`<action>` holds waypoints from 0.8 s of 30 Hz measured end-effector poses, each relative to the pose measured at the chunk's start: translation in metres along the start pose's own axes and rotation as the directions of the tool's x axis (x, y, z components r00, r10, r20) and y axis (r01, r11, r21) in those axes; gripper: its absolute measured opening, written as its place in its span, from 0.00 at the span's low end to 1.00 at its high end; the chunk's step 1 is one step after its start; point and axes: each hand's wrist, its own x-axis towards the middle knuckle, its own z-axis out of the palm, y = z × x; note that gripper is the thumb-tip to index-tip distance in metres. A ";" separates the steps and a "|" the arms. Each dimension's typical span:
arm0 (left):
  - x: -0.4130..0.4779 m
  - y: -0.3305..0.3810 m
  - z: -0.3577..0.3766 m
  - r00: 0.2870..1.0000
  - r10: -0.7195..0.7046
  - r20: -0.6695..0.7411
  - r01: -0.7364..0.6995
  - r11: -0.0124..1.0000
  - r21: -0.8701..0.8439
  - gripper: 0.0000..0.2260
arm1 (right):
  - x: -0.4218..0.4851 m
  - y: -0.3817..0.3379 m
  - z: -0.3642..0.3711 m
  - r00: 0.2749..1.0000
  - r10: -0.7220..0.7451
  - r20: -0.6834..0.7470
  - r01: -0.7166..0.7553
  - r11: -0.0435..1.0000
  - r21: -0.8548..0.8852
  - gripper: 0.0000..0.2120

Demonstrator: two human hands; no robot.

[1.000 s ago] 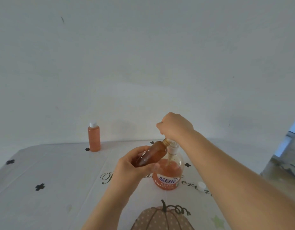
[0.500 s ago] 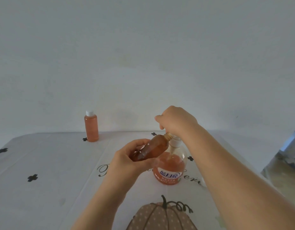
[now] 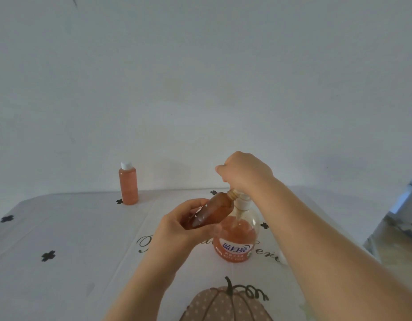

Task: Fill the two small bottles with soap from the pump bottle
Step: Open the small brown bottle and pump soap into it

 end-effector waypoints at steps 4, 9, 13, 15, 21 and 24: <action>-0.002 0.003 0.001 1.000 0.002 -0.007 -0.002 1.000 -0.018 0.16 | -0.005 -0.001 -0.008 0.995 -0.047 -0.092 0.040 0.997 -0.071 0.14; -0.003 0.006 0.002 1.000 -0.002 -0.011 0.002 1.000 -0.010 0.17 | -0.006 -0.001 -0.010 0.993 -0.076 -0.091 0.066 0.991 -0.113 0.15; -0.003 0.006 0.002 1.000 0.002 -0.026 -0.001 1.000 0.008 0.17 | -0.005 -0.002 -0.010 0.996 -0.053 -0.074 0.047 0.996 -0.076 0.15; -0.003 0.006 0.002 1.000 0.006 -0.028 -0.006 1.000 0.010 0.17 | -0.005 -0.003 -0.010 0.998 -0.036 -0.061 0.032 0.998 -0.058 0.14; -0.003 0.004 0.002 1.000 0.026 -0.016 -0.026 1.000 0.000 0.16 | -0.005 -0.004 -0.009 0.999 -0.032 -0.043 0.031 0.999 -0.034 0.09; -0.002 0.004 0.001 0.999 0.038 -0.019 -0.038 0.999 0.000 0.16 | -0.003 -0.003 -0.008 0.999 -0.029 -0.031 0.028 0.999 -0.023 0.11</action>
